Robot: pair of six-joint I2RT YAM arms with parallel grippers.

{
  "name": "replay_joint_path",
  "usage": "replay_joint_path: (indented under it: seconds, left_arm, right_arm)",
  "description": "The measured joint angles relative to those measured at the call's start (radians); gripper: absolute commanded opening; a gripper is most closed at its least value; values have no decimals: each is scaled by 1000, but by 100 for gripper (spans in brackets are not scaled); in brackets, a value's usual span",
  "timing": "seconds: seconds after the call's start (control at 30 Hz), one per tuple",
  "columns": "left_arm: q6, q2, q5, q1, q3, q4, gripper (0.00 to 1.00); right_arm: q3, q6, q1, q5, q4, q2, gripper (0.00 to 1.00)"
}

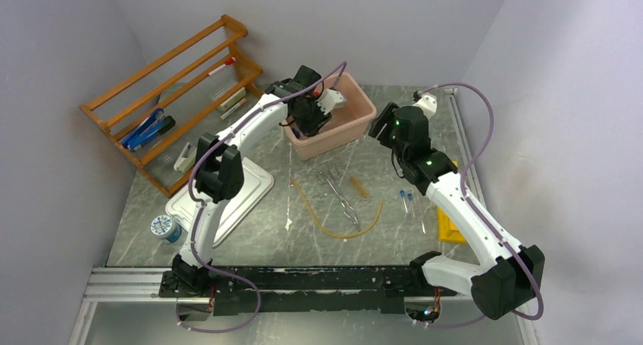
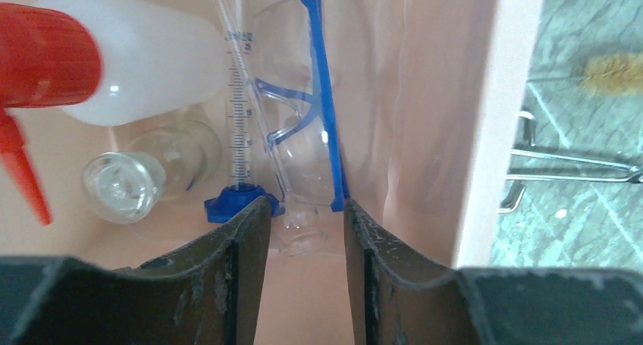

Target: Organize the chemistry lab equipment

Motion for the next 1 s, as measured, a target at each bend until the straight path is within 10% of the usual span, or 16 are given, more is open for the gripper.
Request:
replay_joint_path:
  seconds: [0.3, 1.0]
  left_arm:
    - [-158, -293, 8, 6, -186, 210, 89]
    - [-746, -979, -205, 13, -961, 667, 84]
  right_arm:
    - [-42, -91, -2, -206, 6, 160, 59]
    - [-14, -232, -1, -412, -10, 528, 53]
